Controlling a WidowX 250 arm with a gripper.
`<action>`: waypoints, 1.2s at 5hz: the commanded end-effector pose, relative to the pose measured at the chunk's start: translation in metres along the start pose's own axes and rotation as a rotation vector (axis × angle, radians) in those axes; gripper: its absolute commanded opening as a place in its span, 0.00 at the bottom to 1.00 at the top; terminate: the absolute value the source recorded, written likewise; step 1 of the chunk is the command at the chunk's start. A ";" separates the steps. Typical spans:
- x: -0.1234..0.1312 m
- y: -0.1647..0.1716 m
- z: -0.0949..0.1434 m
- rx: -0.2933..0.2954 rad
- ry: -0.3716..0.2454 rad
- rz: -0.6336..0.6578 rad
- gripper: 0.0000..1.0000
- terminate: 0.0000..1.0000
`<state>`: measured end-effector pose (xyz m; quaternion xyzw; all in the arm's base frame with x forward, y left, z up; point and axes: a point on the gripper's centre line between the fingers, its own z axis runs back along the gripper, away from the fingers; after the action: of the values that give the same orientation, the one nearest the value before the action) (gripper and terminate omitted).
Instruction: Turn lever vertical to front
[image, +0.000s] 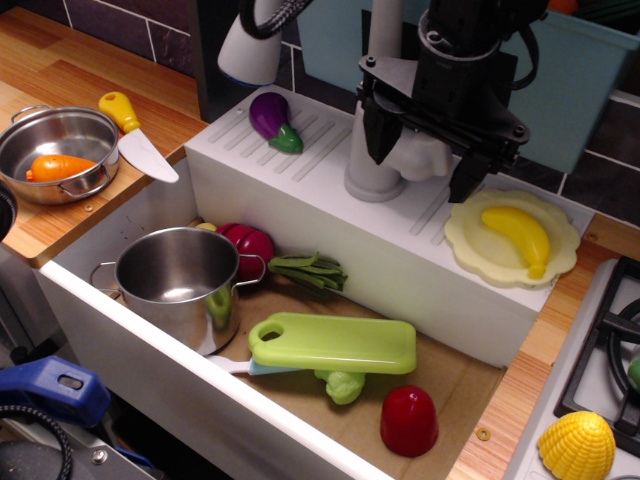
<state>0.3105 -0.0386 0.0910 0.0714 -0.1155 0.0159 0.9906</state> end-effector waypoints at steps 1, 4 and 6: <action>0.000 0.000 0.000 0.000 0.000 0.000 1.00 0.00; 0.028 0.002 0.016 0.069 -0.134 0.048 1.00 0.00; 0.058 0.005 0.013 0.047 -0.217 0.020 1.00 0.00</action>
<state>0.3619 -0.0356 0.0994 0.0897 -0.2028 0.0163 0.9750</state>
